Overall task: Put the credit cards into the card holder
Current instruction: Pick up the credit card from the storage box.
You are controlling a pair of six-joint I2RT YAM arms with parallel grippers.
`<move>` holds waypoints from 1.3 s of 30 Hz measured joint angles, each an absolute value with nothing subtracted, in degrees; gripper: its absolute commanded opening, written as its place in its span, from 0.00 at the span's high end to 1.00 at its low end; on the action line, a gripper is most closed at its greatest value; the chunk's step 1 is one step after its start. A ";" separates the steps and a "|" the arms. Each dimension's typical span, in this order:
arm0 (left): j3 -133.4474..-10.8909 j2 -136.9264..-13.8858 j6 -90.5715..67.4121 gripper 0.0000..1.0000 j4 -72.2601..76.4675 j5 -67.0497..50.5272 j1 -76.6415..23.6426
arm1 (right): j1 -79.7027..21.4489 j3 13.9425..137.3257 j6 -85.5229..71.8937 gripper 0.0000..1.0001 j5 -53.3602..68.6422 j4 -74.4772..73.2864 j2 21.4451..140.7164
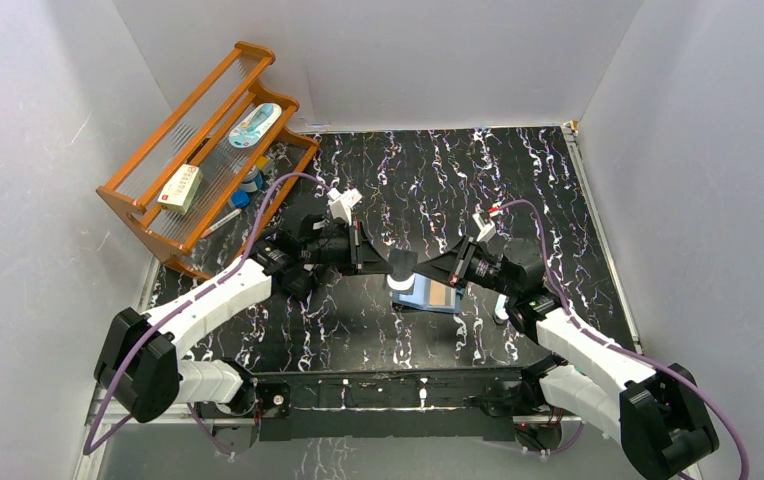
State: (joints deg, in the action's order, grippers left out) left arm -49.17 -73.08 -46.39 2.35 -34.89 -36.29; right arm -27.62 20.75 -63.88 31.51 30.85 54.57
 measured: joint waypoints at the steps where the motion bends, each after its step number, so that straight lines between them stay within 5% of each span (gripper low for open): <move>1: -49.34 -73.01 -46.09 1.00 1.80 -34.48 -36.47 | -27.62 20.75 -63.55 1.00 31.51 30.37 54.46; 22: -46.78 -68.58 -49.08 1.00 5.50 -39.00 -36.32 | -26.74 21.32 -61.12 1.00 37.32 31.51 53.17; 26: -45.12 -68.23 -51.81 0.90 10.15 -41.45 -36.05 | -26.33 21.69 -61.17 1.00 38.30 31.68 52.82; 30: -44.47 -68.14 -53.47 1.00 12.51 -42.76 -35.75 | -25.80 22.02 -61.21 1.00 39.20 31.92 52.71; 39: -43.59 -68.05 -54.57 1.00 14.72 -43.24 -35.73 | -24.95 22.06 -61.54 1.00 40.36 32.56 52.36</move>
State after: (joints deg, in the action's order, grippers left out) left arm -43.59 -68.05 -54.57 14.72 -43.24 -35.73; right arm -24.95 22.06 -61.54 40.36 32.56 52.36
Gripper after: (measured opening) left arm 0.009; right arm 0.011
